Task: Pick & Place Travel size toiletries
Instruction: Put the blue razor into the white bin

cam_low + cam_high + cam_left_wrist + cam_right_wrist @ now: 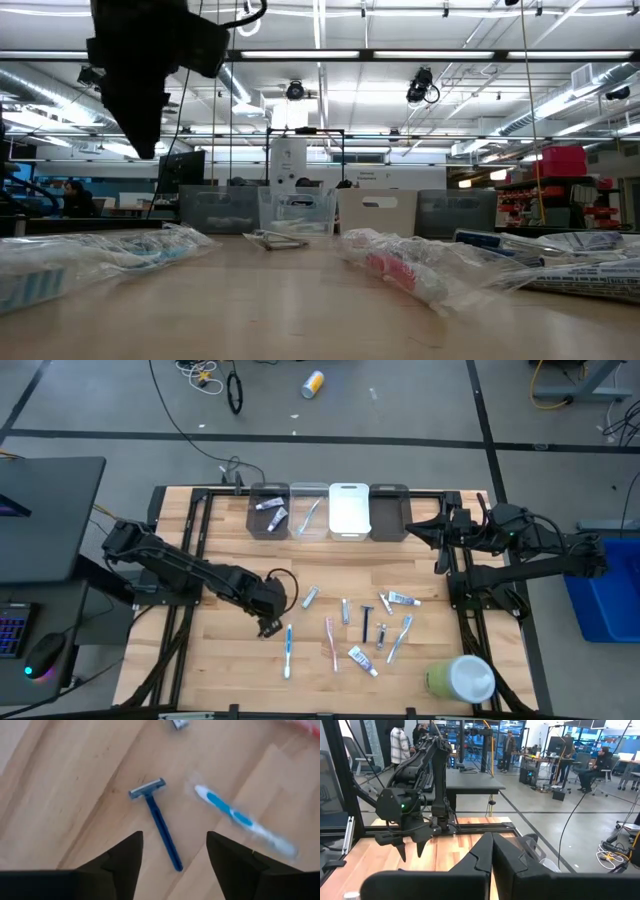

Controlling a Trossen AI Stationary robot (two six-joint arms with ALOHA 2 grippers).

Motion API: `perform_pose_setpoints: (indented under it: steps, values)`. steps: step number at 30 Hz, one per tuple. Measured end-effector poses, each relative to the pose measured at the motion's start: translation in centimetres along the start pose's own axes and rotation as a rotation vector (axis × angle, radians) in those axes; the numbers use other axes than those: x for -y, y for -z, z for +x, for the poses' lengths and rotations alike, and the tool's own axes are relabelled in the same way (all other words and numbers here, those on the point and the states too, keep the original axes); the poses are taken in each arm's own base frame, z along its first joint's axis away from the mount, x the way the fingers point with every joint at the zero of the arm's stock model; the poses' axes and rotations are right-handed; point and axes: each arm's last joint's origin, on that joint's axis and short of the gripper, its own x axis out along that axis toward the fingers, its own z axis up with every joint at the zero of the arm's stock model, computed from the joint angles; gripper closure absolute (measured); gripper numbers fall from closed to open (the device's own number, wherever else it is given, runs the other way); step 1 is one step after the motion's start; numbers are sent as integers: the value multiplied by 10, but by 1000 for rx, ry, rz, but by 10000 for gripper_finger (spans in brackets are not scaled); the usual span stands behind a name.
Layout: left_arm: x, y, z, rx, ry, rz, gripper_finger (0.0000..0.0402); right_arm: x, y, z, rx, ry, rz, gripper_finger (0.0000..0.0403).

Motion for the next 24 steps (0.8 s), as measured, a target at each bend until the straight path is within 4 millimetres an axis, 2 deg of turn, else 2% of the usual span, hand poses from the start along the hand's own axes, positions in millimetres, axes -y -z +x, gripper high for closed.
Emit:
perform_pose_setpoints:
  steps: [8, 12, 19, 24]
  values:
    - [-8, 10, 17, -40, 6, -164, 165, 0, 0, 0, -4, 0, -2, 392]
    - [-7, 9, 21, -9, 8, -174, 173, 0, 0, 0, -4, 0, -11, 392]
    - [-4, 10, 49, -83, -48, -146, 187, 0, 0, 0, -3, 0, -11, 392]
    - [-5, 11, 57, -96, -84, -186, 189, 0, 0, 0, -3, 1, -11, 392]
